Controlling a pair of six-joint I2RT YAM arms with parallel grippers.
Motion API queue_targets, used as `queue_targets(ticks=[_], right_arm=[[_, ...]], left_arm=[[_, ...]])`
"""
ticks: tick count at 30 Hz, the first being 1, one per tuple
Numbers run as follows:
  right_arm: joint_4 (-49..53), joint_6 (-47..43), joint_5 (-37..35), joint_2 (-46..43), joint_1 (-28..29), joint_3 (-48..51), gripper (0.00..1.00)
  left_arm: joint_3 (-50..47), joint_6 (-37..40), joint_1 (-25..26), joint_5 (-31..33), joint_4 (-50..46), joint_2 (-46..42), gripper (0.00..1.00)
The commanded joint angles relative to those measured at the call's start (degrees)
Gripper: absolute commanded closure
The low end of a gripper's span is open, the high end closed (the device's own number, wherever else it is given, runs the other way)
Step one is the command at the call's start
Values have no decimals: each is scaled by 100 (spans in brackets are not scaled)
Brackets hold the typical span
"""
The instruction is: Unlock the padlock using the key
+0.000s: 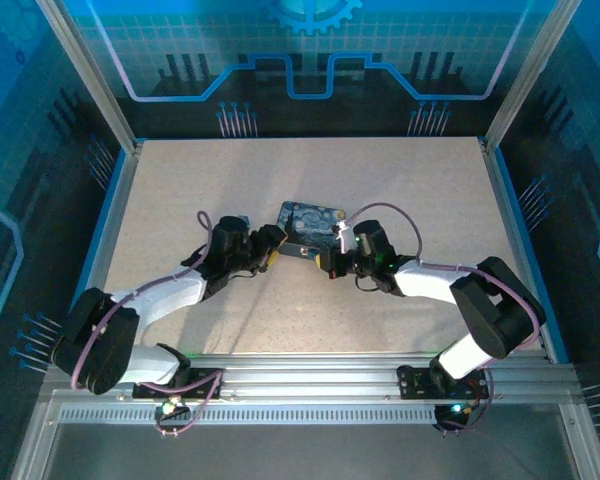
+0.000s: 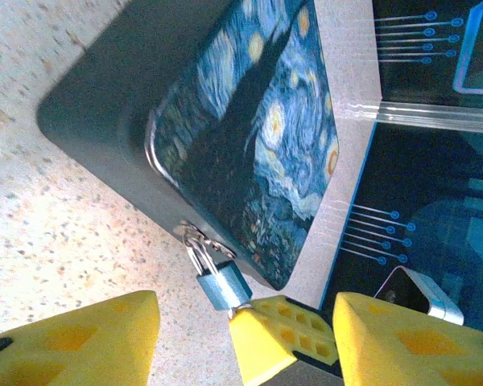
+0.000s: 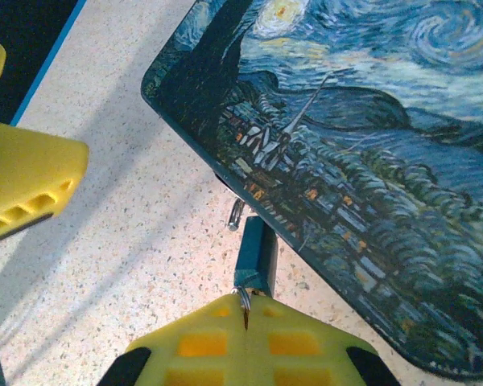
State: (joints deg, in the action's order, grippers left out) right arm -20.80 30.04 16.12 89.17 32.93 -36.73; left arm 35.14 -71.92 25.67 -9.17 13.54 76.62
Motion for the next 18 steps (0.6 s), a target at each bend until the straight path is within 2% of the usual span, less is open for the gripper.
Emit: queue_targets(ticks=[1,9,13,18], right_arm=[[-130,516,280,-101,-73,62,100],[-834,1751,556,189,-165,282,100],[-1057,2286,433,297,-131,457,100],[-1049,2536,148,268,-102,605,100]], left_arm=[[290,697,-185,182,-757,-215,36],[661,1369,-582,36,-1099,-42,28],[953,1645,-725,-214,-1139,298,26],[1435,2023,-816,-446,-1267,835,26]])
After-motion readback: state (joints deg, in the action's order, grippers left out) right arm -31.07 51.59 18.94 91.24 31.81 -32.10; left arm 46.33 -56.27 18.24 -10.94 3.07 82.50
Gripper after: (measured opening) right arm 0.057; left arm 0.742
